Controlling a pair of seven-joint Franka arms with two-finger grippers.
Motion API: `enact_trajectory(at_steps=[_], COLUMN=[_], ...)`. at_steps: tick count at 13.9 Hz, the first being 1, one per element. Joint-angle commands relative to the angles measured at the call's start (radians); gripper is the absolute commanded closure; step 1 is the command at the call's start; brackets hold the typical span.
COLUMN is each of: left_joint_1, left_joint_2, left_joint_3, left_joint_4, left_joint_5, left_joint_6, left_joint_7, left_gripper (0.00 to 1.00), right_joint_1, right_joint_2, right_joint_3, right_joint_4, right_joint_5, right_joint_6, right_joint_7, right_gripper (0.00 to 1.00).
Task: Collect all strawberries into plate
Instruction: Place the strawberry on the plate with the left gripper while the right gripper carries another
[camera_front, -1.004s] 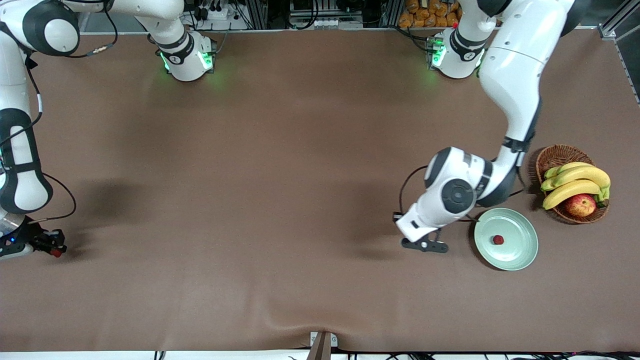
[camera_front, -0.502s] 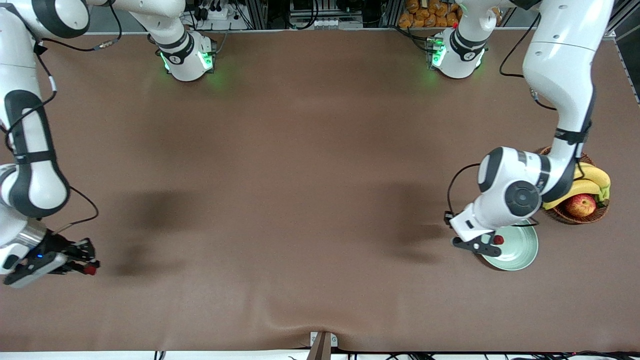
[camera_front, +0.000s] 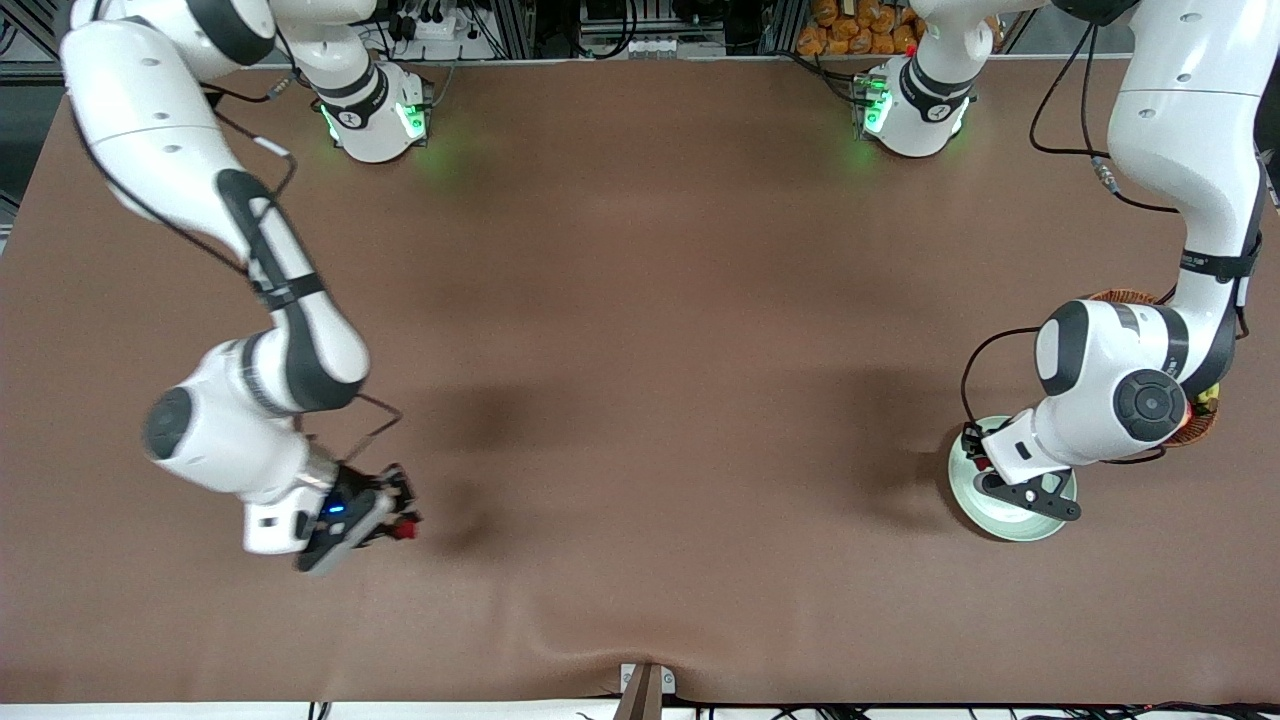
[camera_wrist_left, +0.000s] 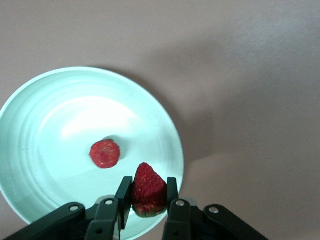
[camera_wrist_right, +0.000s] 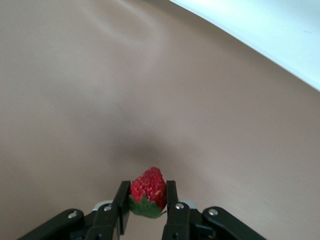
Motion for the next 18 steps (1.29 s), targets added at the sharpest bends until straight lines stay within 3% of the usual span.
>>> enact_trajectory(at_steps=[1, 2, 4, 5, 10, 15, 18], left_joint_1=[0.018, 0.038, 0.043, 0.043, 0.032, 0.029, 0.029], left_joint_2=[0.000, 0.019, 0.033, 0.030, 0.016, 0.002, -0.001], left_joint_3=[-0.008, -0.010, -0.011, -0.011, -0.022, -0.056, -0.092], left_joint_4=[-0.022, -0.022, -0.021, -0.021, -0.018, -0.010, -0.013], left_joint_5=[0.047, 0.080, 0.090, 0.090, 0.090, 0.077, 0.065], left_joint_6=[0.027, 0.061, 0.081, 0.081, 0.081, 0.076, 0.072], left_joint_7=[0.003, 0.003, 0.000, 0.001, 0.000, -0.014, -0.049], left_gripper=[0.70, 0.59, 0.09, 0.00, 0.00, 0.00, 0.00], right_joint_1=[0.133, 0.169, 0.236, 0.267, 0.373, 0.464, 0.526], right_joint_2=[0.016, 0.025, 0.047, 0.056, 0.133, 0.281, 0.334], right_joint_3=[-0.026, -0.026, -0.028, -0.028, -0.051, -0.055, -0.097], right_joint_4=[-0.007, -0.008, -0.008, -0.008, 0.002, 0.151, 0.206], right_joint_5=[-0.007, -0.007, -0.006, -0.004, -0.003, -0.003, -0.001], right_joint_6=[0.074, 0.089, 0.131, 0.152, 0.310, 0.428, 0.458], right_joint_7=[0.193, 0.236, 0.302, 0.343, 0.423, 0.425, 0.449], right_gripper=[1.00, 1.00, 1.00, 1.00, 1.00, 1.00, 0.97])
